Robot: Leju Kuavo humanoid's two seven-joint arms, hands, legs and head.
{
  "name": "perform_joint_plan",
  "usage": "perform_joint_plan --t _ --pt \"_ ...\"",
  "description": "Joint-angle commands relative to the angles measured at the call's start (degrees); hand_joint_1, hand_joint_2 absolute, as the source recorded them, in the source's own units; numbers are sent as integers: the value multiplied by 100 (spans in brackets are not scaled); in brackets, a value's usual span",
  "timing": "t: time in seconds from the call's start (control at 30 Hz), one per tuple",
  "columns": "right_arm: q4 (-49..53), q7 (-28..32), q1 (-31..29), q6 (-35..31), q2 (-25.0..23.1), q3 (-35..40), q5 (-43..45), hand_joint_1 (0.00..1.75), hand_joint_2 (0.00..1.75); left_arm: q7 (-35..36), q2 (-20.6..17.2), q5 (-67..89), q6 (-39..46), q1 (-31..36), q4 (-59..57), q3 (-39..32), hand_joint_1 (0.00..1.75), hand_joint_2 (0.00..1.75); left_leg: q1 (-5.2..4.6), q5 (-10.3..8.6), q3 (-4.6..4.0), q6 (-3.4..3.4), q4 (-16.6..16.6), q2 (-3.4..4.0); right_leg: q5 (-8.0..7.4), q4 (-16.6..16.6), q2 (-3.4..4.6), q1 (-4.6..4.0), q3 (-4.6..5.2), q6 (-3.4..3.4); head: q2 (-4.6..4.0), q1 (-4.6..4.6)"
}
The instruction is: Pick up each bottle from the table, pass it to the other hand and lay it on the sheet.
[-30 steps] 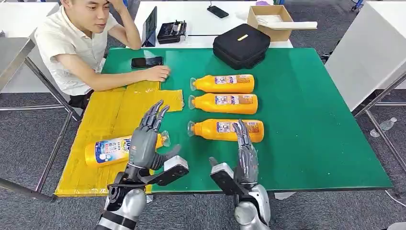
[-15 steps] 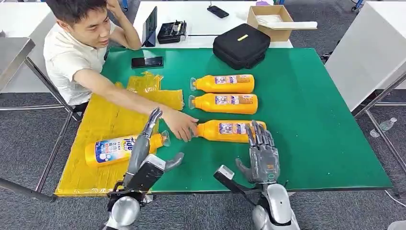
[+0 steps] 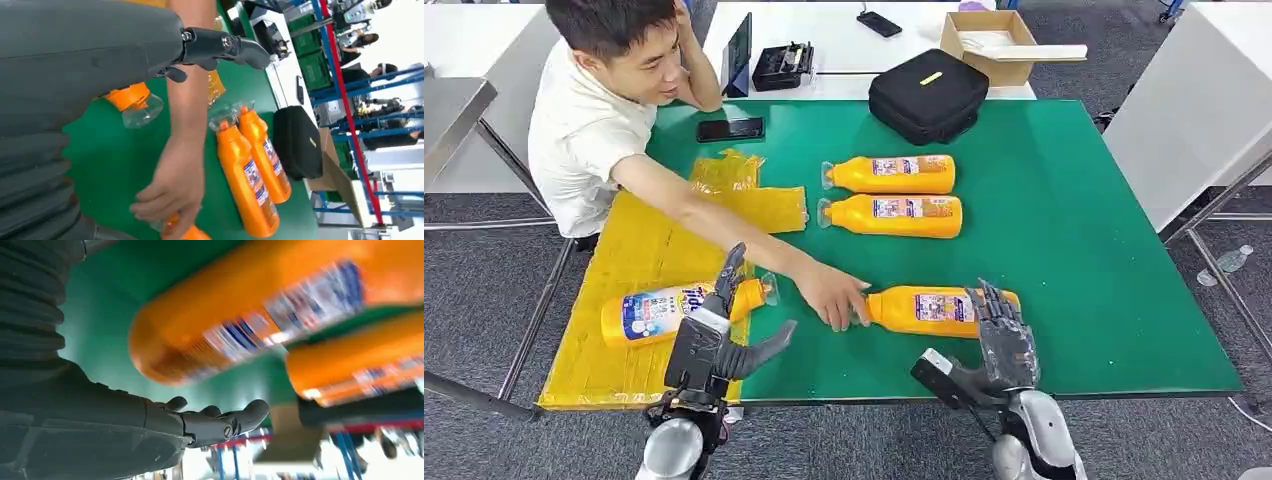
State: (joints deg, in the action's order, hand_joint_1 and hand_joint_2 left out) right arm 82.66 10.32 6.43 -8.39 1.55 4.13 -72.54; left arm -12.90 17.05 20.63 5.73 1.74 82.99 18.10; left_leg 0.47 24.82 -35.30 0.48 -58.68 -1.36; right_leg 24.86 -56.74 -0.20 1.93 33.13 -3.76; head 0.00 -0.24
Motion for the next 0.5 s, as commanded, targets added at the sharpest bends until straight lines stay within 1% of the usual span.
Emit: perform_joint_plan --t 0.03,0.1,0.13,0.2,0.23,0.33,0.37,0.4,0.43,0.47,0.5 --pt "-1169 275 -630 145 430 42 308 0 175 234 248 -1236 -1097 -106 -586 75 0 175 2 6 17 4 5 24 -5 14 16 -4 -17 12 0 0" --pt "-1481 357 -824 160 433 76 429 0 175 140 188 -1188 -1138 -93 -750 172 0 175 3 6 21 4 9 38 -9 19 25 -6 -20 16 0 -2" --pt "-1481 357 -824 160 433 76 429 0 175 140 188 -1188 -1138 -93 -750 172 0 175 4 5 15 3 6 28 -7 14 17 -6 -17 14 0 -2" --pt "-1481 357 -824 160 433 76 429 0 175 140 188 -1188 -1138 -93 -750 172 0 175 9 7 34 3 13 41 -10 28 23 -15 -36 28 0 -2" --pt "-1492 369 -809 140 434 74 440 0 175 126 195 -1184 -1134 -106 -754 185 0 175 8 6 31 3 11 36 -8 24 19 -13 -33 27 0 -2" --pt "-1852 384 -941 193 591 171 493 0 175 -78 104 -1258 -1328 -90 -818 291 0 175 3 5 21 3 7 19 -4 14 8 -9 -23 13 0 -2" --pt "-1979 372 -996 201 626 133 561 0 175 -135 87 -1171 -1317 -87 -817 342 0 175 7 9 33 3 10 27 -3 22 12 -15 -35 22 0 -4" --pt "-2102 376 -1068 163 668 130 556 0 175 -158 89 -1076 -1267 -88 -790 368 0 175 4 5 26 4 9 20 -5 19 8 -10 -28 12 0 -4" --pt "-2233 345 -1166 49 695 131 452 0 175 -154 104 -978 -1192 -82 -759 371 0 175 11 11 47 5 15 35 -6 35 16 -21 -51 28 0 -2" --pt "-2287 305 -1229 4 691 129 368 0 175 -151 121 -927 -1159 -81 -737 371 0 175 2 3 19 5 6 16 -5 14 6 -7 -22 8 0 -4" --pt "-2291 246 -1298 -76 714 195 182 0 175 -146 116 -798 -1096 -69 -706 395 0 175 6 9 33 6 7 26 -4 22 12 -14 -36 18 0 -2"
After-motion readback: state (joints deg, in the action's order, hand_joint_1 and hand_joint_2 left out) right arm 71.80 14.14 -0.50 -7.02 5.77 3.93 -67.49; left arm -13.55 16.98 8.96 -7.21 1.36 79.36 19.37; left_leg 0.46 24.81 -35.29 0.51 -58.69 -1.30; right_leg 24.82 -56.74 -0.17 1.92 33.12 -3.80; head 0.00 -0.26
